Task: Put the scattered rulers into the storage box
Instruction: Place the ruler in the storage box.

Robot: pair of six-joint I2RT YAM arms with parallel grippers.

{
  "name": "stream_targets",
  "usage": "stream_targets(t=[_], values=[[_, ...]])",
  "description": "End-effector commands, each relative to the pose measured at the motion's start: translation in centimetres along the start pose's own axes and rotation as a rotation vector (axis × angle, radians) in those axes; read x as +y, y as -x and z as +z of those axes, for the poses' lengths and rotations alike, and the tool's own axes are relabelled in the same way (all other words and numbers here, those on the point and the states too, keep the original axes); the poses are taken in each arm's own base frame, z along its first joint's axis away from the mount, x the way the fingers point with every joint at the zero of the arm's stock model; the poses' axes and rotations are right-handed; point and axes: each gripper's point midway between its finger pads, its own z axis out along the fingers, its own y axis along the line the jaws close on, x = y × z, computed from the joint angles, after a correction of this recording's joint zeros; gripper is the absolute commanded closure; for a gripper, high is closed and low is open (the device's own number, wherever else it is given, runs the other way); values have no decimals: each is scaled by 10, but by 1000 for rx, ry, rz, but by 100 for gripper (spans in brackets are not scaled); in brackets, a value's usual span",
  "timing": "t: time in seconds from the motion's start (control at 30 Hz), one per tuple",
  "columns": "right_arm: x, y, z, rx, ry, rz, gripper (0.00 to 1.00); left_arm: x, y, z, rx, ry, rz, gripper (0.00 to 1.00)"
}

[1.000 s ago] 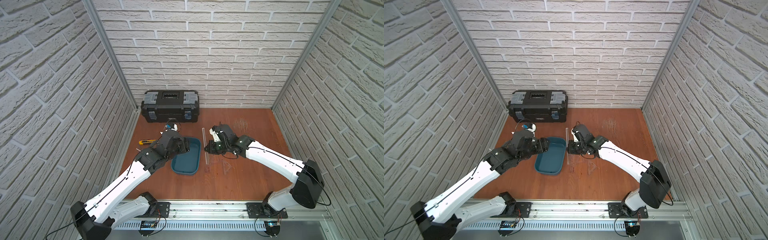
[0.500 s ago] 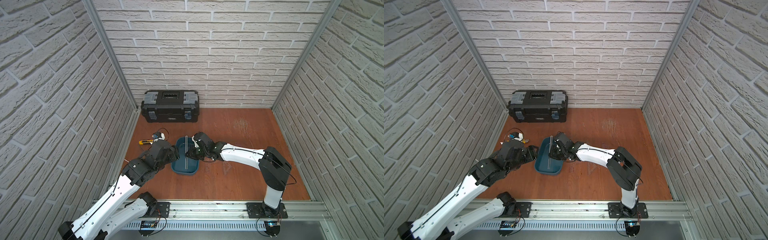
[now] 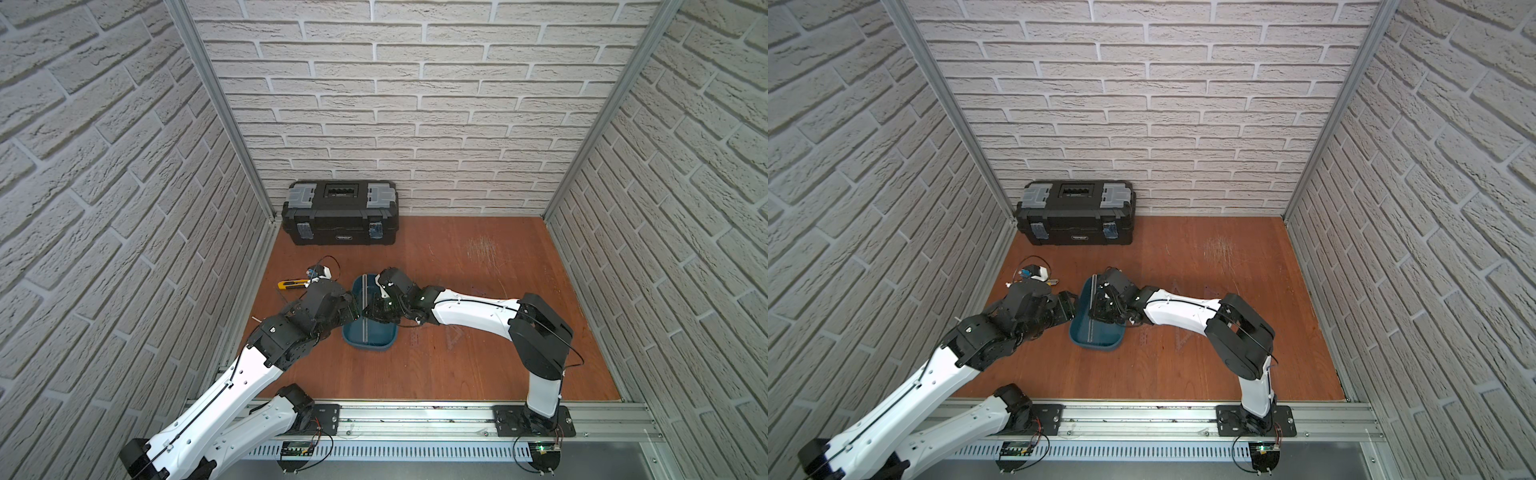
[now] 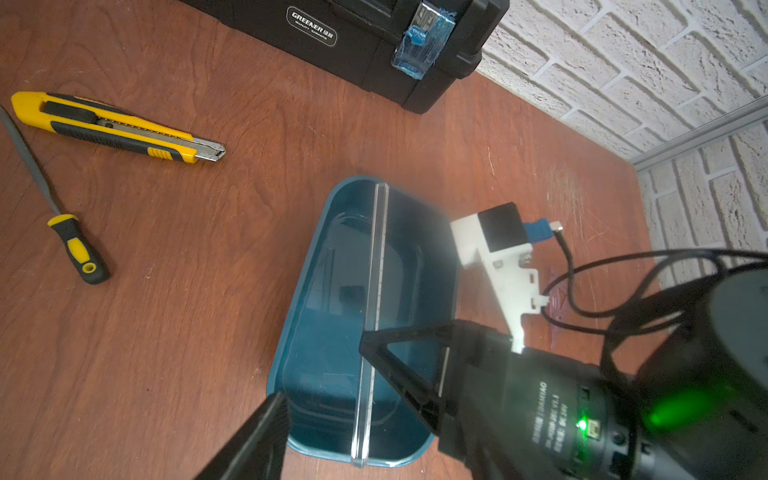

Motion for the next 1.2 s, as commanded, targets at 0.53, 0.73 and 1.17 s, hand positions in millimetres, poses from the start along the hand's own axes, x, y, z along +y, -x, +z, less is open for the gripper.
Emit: stream_targets(t=[0.53,0.73,1.17], values=[[-4,-10,10,-2,-48,-28,93,0,4,1,-28,-10,-9,27],[-3,-7,9,-13,-55,-43,88,0,5,0,-33,-11,-7,27],[-1,4,4,-10,-98,-101,91,1,4,-1,-32,-9,-10,27]])
